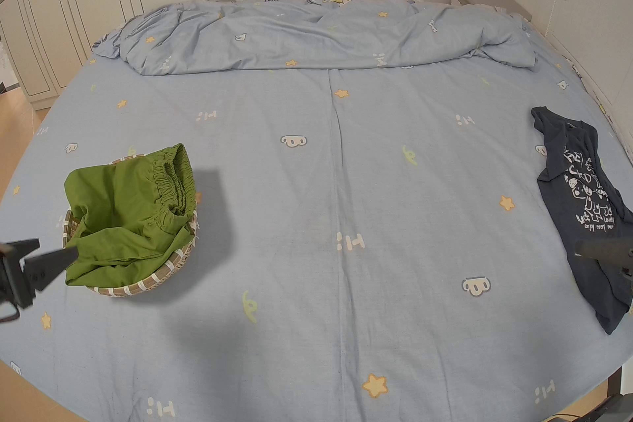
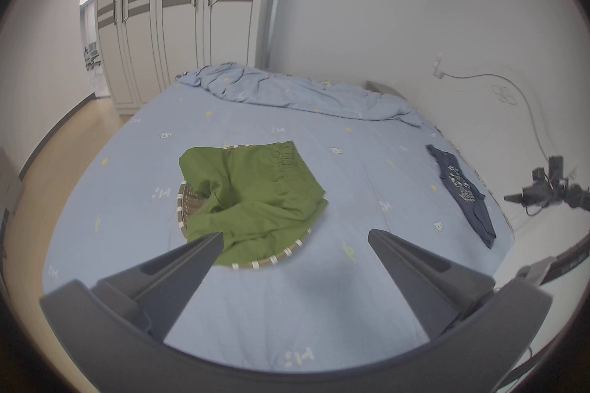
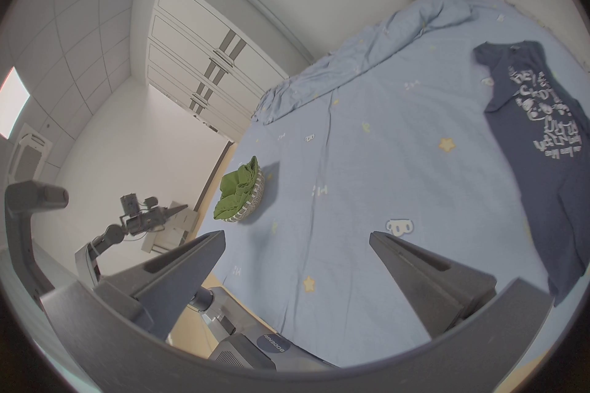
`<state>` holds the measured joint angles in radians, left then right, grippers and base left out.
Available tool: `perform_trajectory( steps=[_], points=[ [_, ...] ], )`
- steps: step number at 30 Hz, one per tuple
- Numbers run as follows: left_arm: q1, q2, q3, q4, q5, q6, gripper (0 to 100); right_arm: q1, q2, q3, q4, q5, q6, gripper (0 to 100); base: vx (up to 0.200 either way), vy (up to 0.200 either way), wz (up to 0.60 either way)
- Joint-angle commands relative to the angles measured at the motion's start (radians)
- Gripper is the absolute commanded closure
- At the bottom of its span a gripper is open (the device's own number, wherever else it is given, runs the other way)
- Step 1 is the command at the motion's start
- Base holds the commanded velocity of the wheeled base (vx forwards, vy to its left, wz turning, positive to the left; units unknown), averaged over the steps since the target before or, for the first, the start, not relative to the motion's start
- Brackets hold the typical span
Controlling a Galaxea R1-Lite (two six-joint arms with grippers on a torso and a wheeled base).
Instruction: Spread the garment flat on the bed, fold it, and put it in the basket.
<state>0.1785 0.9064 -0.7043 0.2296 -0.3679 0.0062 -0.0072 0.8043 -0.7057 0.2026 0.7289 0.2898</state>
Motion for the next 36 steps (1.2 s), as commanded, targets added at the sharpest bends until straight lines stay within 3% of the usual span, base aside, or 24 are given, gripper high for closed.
perform_trajectory(
  steps=[1,6,11,16,18,19,20,21,22,26,27,29,31,32,35,36],
  points=[
    [-0.157,-0.627,0.322,0.043,0.000,-0.002,0,-0.145,-0.502,0.077,0.204,0.003,-0.031,0,0.000,0.000,0.00],
    [-0.165,-0.830,0.347,0.192,0.001,-0.002,0,-0.037,-0.614,0.081,0.302,0.003,-0.021,0,0.000,0.000,0.00],
    [-0.177,-0.906,0.404,0.234,0.004,0.029,0,0.062,-0.689,0.081,0.382,0.001,-0.017,0,0.000,0.000,0.00],
    [-0.179,-0.906,0.482,0.209,0.020,0.067,0,0.004,-0.754,0.126,0.420,-0.002,-0.027,0,0.000,0.000,0.00],
    [-0.179,-0.906,0.485,0.198,0.063,0.063,0,0.003,-0.772,0.144,0.425,-0.009,-0.035,0,0.000,0.000,0.00],
    [-0.179,-0.906,0.489,0.188,0.121,0.055,0,0.006,-0.781,0.155,0.426,-0.031,-0.040,0,0.000,0.000,0.00],
    [-0.179,-0.906,0.489,0.188,0.121,0.055,0,0.006,-0.781,0.155,0.426,-0.031,-0.040,0,0.000,0.000,0.00],
    [-0.179,-0.906,0.503,0.163,0.228,-0.002,0,0.006,-0.784,0.178,0.425,-0.121,-0.052,0,0.000,0.000,0.00],
    [-0.179,-0.906,0.513,0.140,0.273,-0.054,0,0.006,-0.784,0.198,0.422,-0.183,-0.070,0,0.000,0.000,0.00],
    [-0.179,-0.906,0.583,-0.016,0.316,-0.104,0,0.006,-0.784,0.295,0.383,-0.355,-0.231,0,0.000,0.000,0.00],
    [-0.179,-0.906,0.583,-0.016,0.316,-0.104,0,0.006,-0.784,0.295,0.383,-0.355,-0.231,0,0.000,0.000,0.00],
    [-0.177,-0.906,0.651,-0.151,0.391,-0.074,0,0.007,-0.784,0.371,0.267,-0.459,-0.271,0,0.000,0.000,0.00],
    [-0.179,-0.906,0.671,-0.207,0.428,-0.048,0,0.006,-0.784,0.425,0.164,-0.494,-0.278,0,0.000,0.000,0.00],
    [-0.179,-0.906,0.678,-0.234,0.449,-0.034,0,0.006,-0.784,0.500,0.020,-0.522,-0.304,0,0.000,0.000,0.00],
    [-0.179,-0.906,0.680,-0.230,0.428,-0.020,0,0.006,-0.784,0.611,-0.135,-0.525,-0.393,0,0.000,0.000,0.00],
    [-0.179,-0.906,0.690,-0.230,0.400,-0.025,0,0.006,-0.784,0.700,-0.250,-0.528,-0.428,0,0.000,0.000,0.00]
  ],
)
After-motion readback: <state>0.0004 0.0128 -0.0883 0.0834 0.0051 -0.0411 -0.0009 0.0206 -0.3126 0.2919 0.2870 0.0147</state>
